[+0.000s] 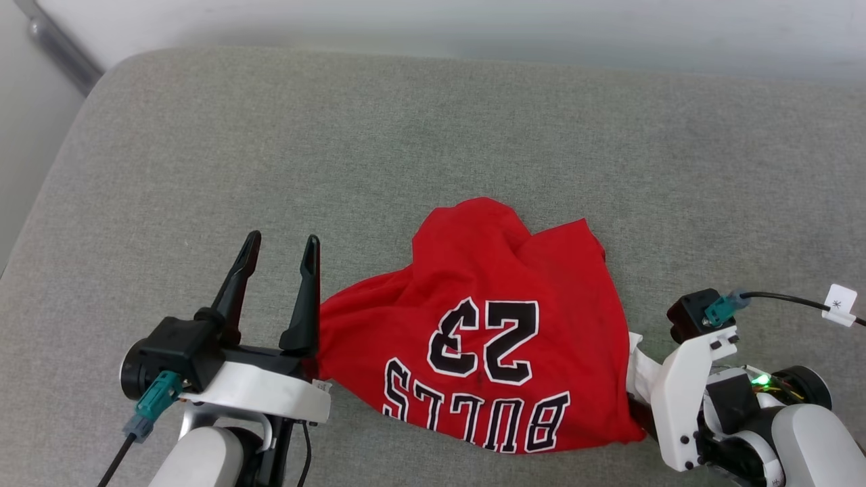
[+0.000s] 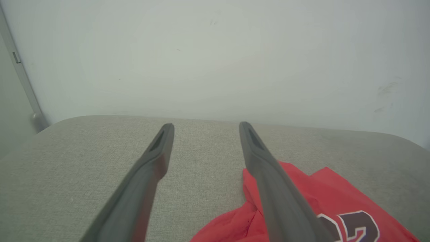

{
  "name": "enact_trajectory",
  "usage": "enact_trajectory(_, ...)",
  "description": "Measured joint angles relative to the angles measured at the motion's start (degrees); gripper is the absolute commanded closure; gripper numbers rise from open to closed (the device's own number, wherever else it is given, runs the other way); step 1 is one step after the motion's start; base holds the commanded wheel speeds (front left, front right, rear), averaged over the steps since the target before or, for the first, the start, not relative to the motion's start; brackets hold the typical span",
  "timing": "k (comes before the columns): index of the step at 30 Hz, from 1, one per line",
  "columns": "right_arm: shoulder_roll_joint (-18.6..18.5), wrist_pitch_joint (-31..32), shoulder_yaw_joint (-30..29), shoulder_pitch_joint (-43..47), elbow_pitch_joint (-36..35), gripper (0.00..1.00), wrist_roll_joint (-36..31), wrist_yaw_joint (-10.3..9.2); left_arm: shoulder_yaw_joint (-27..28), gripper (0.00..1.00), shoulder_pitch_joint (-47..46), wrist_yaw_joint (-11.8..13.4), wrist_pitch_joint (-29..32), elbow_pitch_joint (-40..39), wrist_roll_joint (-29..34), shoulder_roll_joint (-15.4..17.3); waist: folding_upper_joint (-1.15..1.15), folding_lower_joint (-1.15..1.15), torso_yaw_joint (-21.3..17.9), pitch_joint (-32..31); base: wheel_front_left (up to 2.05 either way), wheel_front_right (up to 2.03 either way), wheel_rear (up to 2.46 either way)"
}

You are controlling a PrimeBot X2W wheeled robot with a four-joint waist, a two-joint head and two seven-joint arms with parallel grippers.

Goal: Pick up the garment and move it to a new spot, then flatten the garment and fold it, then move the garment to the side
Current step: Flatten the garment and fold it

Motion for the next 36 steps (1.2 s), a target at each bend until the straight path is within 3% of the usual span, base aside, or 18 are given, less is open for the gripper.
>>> enact_trajectory(1,0.0,0.3,0.0,-0.2,0.4,0.00,0.3,0.00,0.1,0.00,-0.1,-0.1,0.0,0.3,0.0,-0.3,0.00,0.00,0.2,0.2,0.00,0.00,0.00)
enact_trajectory(2,-0.1,0.4,-0.1,-0.3,0.7,0.42,0.4,0.00,0.2,0.00,-0.3,-0.4,0.0,0.6,0.1,-0.5,0.00,0.00,0.4,0.4,0.00,0.00,0.00)
enact_trajectory(3,-0.1,0.9,-0.1,-0.5,0.9,0.67,0.4,0.00,0.2,0.00,-0.3,-0.5,0.0,0.8,0.3,-0.7,0.00,0.00,0.5,0.5,0.00,0.00,0.00)
enact_trajectory(4,-0.2,1.2,-0.3,-0.7,1.1,1.00,0.5,0.00,0.4,0.00,-0.4,-0.7,0.0,0.9,0.4,-1.0,0.00,0.00,0.5,0.4,0.00,0.00,0.00)
enact_trajectory(10,-0.9,-1.5,0.2,-2.2,0.9,1.00,-0.3,0.00,1.3,0.00,-0.2,-1.5,0.0,1.8,1.1,-1.7,0.00,0.00,-0.5,-0.7,0.00,0.00,0.00)
enact_trajectory(15,-1.0,-6.1,-3.2,-5.4,-1.3,1.00,-2.0,0.00,1.6,0.00,0.6,-1.7,0.0,2.3,1.5,-1.7,0.00,0.00,-2.3,-2.3,0.00,0.00,0.00)
enact_trajectory(21,1.5,-11.3,-14.6,-4.6,-2.5,1.00,-3.7,0.00,1.5,0.00,1.7,-1.7,0.0,2.4,1.6,-1.3,0.00,0.00,-5.2,-4.1,0.00,0.00,0.00)
enact_trajectory(27,7.4,-15.2,-28.2,4.2,0.2,1.00,-4.8,0.00,1.1,0.00,2.3,-1.6,0.6,2.5,1.5,-1.0,0.00,0.00,-7.3,-5.1,0.00,0.00,0.00)
enact_trajectory(31,9.2,-17.1,-31.9,9.3,4.2,1.00,-4.5,0.00,1.0,0.00,2.8,-1.6,0.9,2.6,1.3,-0.7,0.00,0.00,-8.0,-5.4,0.00,0.00,0.00)
enact_trajectory(33,9.4,-18.5,-32.1,10.5,6.1,0.67,-4.3,0.00,1.1,0.00,3.0,-1.5,1.1,2.7,1.1,-0.6,0.00,0.00,-8.2,-5.5,0.00,0.00,0.00)
enact_trajectory(35,9.5,-21.6,-31.7,10.6,6.9,0.00,-3.5,0.00,1.1,0.00,3.4,-1.3,1.1,2.8,0.9,-0.5,0.00,0.00,-8.4,-5.6,0.00,0.00,0.00)
enact_trajectory(36,9.5,-23.2,-31.0,10.6,7.2,0.00,-2.7,-0.01,1.1,0.00,3.6,-1.3,1.1,2.9,0.9,-0.4,0.00,0.00,-8.5,-5.7,0.00,0.00,0.00)
